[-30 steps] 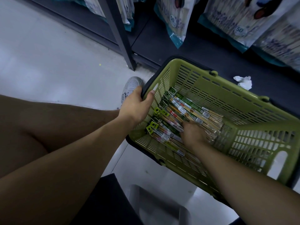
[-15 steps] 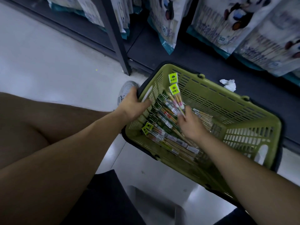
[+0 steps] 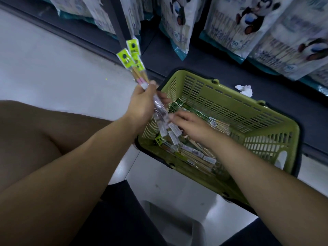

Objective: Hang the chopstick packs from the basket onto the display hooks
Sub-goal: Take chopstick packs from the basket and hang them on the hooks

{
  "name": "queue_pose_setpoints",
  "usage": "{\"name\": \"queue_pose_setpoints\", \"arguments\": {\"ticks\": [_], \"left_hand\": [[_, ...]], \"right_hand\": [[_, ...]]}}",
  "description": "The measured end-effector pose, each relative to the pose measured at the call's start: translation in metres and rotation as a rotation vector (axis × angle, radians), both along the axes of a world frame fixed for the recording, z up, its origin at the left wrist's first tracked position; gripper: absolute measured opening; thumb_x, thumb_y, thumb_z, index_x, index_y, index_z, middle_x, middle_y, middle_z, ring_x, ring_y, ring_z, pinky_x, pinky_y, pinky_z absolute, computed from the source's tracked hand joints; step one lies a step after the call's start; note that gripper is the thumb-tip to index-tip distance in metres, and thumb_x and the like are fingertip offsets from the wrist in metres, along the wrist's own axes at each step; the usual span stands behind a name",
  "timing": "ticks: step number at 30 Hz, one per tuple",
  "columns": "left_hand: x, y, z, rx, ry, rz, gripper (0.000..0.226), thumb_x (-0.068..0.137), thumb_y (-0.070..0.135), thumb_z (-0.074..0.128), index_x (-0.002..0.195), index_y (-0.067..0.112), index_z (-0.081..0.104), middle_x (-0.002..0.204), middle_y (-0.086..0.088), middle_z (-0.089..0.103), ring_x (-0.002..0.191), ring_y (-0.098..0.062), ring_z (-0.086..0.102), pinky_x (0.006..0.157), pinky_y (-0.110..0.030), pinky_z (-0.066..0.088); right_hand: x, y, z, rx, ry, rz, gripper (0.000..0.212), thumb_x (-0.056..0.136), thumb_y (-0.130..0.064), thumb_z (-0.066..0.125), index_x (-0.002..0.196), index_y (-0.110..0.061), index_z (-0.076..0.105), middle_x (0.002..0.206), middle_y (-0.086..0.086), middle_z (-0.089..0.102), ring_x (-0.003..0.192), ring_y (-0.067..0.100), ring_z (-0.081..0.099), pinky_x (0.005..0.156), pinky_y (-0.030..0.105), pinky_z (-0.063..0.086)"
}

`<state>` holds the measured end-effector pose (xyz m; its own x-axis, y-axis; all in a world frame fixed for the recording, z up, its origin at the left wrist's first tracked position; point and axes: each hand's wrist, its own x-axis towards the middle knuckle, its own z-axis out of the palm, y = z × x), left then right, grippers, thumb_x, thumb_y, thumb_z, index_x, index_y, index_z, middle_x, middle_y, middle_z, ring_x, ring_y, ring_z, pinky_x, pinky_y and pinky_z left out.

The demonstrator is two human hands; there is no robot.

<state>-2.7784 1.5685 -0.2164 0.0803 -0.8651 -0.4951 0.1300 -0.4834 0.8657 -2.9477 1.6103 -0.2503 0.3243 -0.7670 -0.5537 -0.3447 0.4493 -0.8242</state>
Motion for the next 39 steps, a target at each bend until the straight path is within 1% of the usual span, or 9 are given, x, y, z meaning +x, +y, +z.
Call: {"name": "queue_pose_setpoints", "arguments": {"ticks": [2,4,7,12,20,24,26,33,39], "left_hand": [[0.012,-0.008,-0.001,0.018,0.011,0.077,0.025,0.104,0.035,0.053,0.100,0.010,0.052,0.064,-0.001,0.066,0.054,-0.023,0.066,0.056,-0.040,0.059],[0.017,-0.009,-0.004,0.037,-0.037,0.083,0.026,0.102,0.036,0.055,0.089,0.014,0.052,0.059,0.001,0.059,0.043,-0.017,0.051,0.045,-0.030,0.046],[0.019,-0.002,-0.012,0.072,-0.132,-0.057,0.023,0.100,0.036,0.059,0.092,0.015,0.056,0.060,-0.001,0.060,0.041,-0.015,0.045,0.041,-0.024,0.037],[0.019,0.001,-0.014,0.080,-0.154,-0.194,0.024,0.099,0.037,0.061,0.098,0.014,0.055,0.067,-0.007,0.065,0.045,-0.019,0.050,0.042,-0.025,0.038],[0.015,0.000,-0.014,0.077,-0.172,-0.219,0.026,0.101,0.036,0.059,0.098,0.012,0.053,0.068,-0.008,0.064,0.045,-0.022,0.049,0.043,-0.027,0.040],[0.014,-0.001,-0.014,0.075,-0.182,-0.234,0.026,0.101,0.037,0.059,0.099,0.012,0.054,0.068,-0.008,0.065,0.045,-0.022,0.050,0.043,-0.026,0.041],[0.013,-0.001,-0.013,0.075,-0.184,-0.244,0.025,0.102,0.036,0.059,0.100,0.011,0.055,0.068,-0.008,0.065,0.045,-0.021,0.050,0.043,-0.026,0.041],[0.011,-0.002,-0.009,0.064,-0.192,-0.265,0.026,0.105,0.033,0.056,0.103,0.007,0.055,0.067,-0.008,0.064,0.042,-0.020,0.050,0.041,-0.024,0.041],[0.011,-0.001,-0.008,0.064,-0.191,-0.271,0.023,0.105,0.033,0.056,0.105,0.010,0.056,0.067,-0.008,0.065,0.044,-0.020,0.050,0.042,-0.025,0.042]], "right_hand": [[-0.018,0.009,-0.029,0.043,0.160,-0.002,0.019,0.102,-0.043,0.057,0.102,-0.033,0.073,0.099,-0.010,0.073,0.087,0.009,0.064,0.073,0.027,0.045],[-0.033,0.025,-0.061,0.072,0.403,0.167,0.027,0.103,-0.033,0.058,0.122,-0.016,0.068,0.120,0.003,0.068,0.096,0.015,0.058,0.078,0.024,0.043],[-0.044,0.049,-0.090,0.138,0.587,0.307,0.033,0.101,-0.033,0.059,0.130,-0.017,0.063,0.126,0.005,0.065,0.105,0.021,0.061,0.088,0.030,0.048],[-0.036,0.063,-0.107,0.019,0.744,0.355,0.041,0.097,-0.030,0.063,0.136,-0.019,0.057,0.135,0.011,0.051,0.118,0.032,0.055,0.096,0.037,0.048],[-0.036,0.062,-0.113,0.007,0.767,0.429,0.035,0.094,-0.021,0.069,0.128,-0.018,0.060,0.125,0.010,0.063,0.108,0.028,0.060,0.086,0.035,0.051],[-0.035,0.065,-0.115,0.021,0.697,0.442,0.014,0.097,-0.022,0.065,0.111,-0.023,0.065,0.113,0.006,0.068,0.091,0.020,0.059,0.076,0.030,0.045],[-0.034,0.066,-0.117,0.056,0.618,0.384,0.007,0.098,-0.024,0.063,0.105,-0.024,0.065,0.108,0.004,0.068,0.091,0.019,0.061,0.079,0.033,0.052],[-0.032,0.061,-0.125,0.263,0.468,0.328,0.031,0.098,-0.040,0.064,0.123,-0.021,0.066,0.124,-0.001,0.062,0.109,0.022,0.061,0.088,0.033,0.048],[-0.037,0.061,-0.127,0.310,0.460,0.372,0.011,0.097,-0.040,0.066,0.091,-0.032,0.060,0.087,-0.011,0.060,0.081,0.008,0.058,0.062,0.025,0.039]]}}
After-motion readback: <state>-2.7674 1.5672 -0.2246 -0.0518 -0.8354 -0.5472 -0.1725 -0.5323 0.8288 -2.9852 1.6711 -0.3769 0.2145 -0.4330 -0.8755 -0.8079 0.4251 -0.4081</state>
